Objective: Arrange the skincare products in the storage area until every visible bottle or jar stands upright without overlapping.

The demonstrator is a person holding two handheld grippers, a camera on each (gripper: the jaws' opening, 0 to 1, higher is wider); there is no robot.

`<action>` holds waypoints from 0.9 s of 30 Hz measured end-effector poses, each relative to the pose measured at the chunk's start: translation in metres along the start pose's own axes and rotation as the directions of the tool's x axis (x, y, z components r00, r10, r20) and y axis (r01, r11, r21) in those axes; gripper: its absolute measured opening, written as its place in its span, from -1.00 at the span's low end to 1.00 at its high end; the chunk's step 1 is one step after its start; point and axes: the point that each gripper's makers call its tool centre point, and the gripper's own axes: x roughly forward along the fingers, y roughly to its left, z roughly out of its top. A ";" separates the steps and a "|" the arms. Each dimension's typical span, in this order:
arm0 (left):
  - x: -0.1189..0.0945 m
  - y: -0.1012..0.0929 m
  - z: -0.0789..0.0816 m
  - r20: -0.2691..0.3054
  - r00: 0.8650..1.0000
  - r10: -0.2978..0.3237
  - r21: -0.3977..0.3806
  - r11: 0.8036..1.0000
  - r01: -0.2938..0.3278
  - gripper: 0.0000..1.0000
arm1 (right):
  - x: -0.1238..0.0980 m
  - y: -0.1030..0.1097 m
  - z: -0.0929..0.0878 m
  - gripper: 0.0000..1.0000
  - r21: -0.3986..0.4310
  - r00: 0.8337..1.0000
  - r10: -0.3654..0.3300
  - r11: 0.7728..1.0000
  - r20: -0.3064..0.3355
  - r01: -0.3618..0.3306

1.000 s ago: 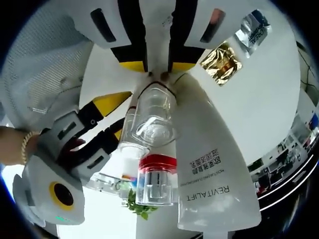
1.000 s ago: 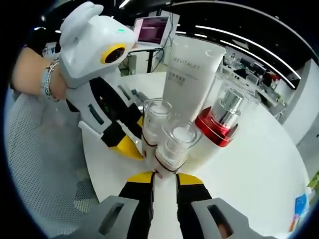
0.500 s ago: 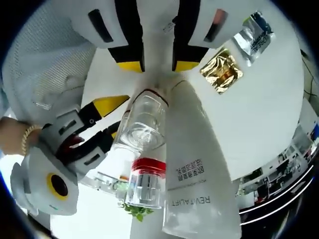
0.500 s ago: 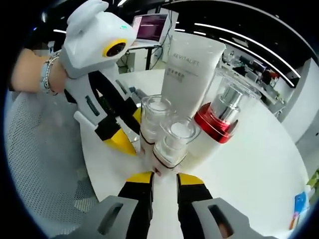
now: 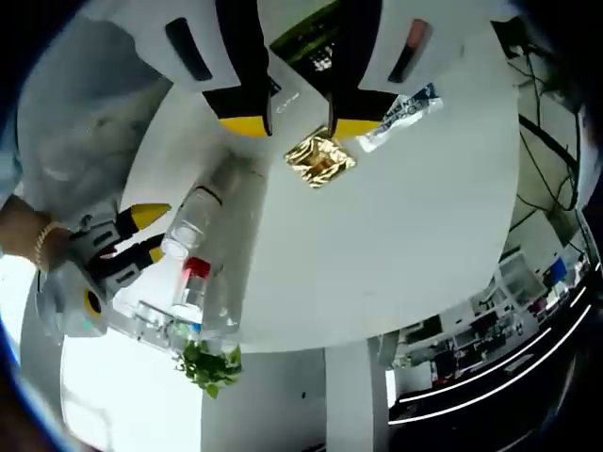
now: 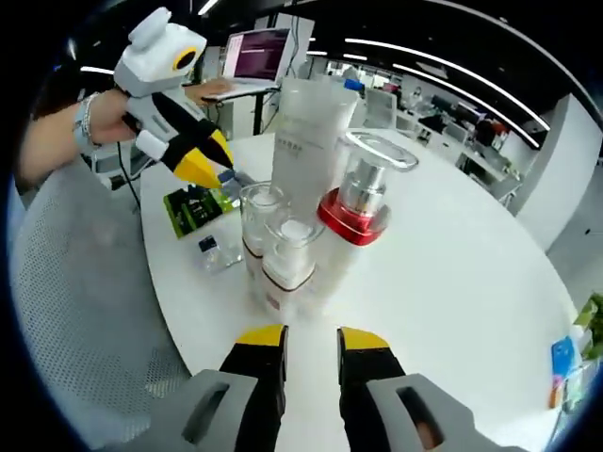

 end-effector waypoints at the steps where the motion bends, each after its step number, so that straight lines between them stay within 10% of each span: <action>1: -0.010 0.001 0.004 0.040 0.999 -0.002 -0.060 0.998 0.004 -0.67 | -0.004 -0.001 0.000 -0.69 0.018 1.000 -0.001 1.000 0.004 0.000; 6: -0.047 0.001 0.018 0.227 0.974 -0.002 -0.204 0.978 0.049 -0.63 | -0.037 -0.004 0.004 -0.65 0.126 0.995 -0.036 0.992 0.096 0.024; 12: -0.090 0.020 0.002 0.305 0.935 0.183 -0.177 0.975 -0.134 -0.58 | -0.071 -0.024 -0.002 -0.40 0.036 0.960 -0.222 0.975 0.169 0.219; 20: -0.118 0.029 0.003 0.503 0.787 0.357 -0.293 0.927 -0.233 -0.24 | -0.085 -0.041 -0.008 -0.15 0.223 0.905 -0.338 0.932 0.259 0.285; 27: -0.107 0.028 -0.014 0.463 0.780 0.422 -0.289 0.903 -0.317 -0.06 | -0.093 -0.043 -0.008 0.22 0.316 0.844 -0.368 0.915 0.391 0.252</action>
